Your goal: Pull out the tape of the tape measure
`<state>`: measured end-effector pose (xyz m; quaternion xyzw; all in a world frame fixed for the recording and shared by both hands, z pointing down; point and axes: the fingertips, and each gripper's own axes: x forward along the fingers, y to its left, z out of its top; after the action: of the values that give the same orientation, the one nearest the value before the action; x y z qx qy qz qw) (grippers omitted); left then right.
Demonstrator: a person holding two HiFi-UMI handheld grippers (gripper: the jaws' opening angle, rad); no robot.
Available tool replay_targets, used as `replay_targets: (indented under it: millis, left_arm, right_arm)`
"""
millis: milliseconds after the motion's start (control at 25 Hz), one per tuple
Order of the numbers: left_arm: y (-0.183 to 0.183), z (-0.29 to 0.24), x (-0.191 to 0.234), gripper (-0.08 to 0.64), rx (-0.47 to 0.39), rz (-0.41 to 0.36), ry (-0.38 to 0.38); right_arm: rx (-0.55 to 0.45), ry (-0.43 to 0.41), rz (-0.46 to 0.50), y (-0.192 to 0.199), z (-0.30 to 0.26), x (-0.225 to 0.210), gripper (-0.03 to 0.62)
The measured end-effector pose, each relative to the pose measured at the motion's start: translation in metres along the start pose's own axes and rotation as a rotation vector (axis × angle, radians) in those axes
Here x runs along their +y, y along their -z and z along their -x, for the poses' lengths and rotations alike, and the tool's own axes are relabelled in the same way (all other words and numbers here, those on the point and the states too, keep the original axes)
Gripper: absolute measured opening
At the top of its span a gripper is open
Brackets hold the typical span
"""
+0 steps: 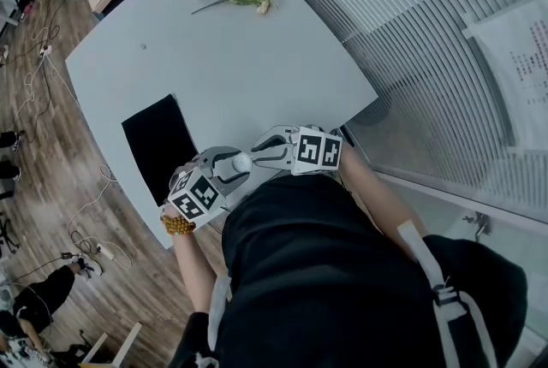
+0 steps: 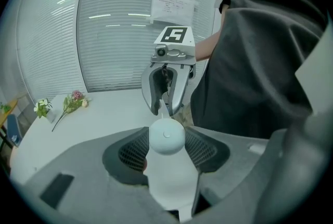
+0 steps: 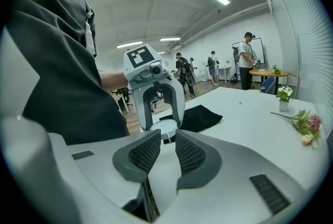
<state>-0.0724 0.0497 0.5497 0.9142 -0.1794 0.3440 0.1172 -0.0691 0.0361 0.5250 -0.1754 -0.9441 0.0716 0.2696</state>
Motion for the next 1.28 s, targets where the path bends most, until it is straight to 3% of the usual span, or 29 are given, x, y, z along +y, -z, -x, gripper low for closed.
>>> replay_targets:
  millis: [920,1080,1280]
  left_arm:
    - [0.014,-0.008,-0.006,0.225,0.021,0.009,0.008]
    - [0.016,-0.01,-0.001,0.225,0.013,0.023,-0.017]
    - [0.022,-0.014,0.015,0.225,0.004,0.071,-0.107]
  right_arm:
    - [0.137,0.036,0.141,0.015,-0.019,0.004,0.012]
    - [0.145,0.086,0.156,0.017,-0.02,-0.001,0.008]
    - [0.152,0.215,0.162,0.018,-0.024,-0.018,0.006]
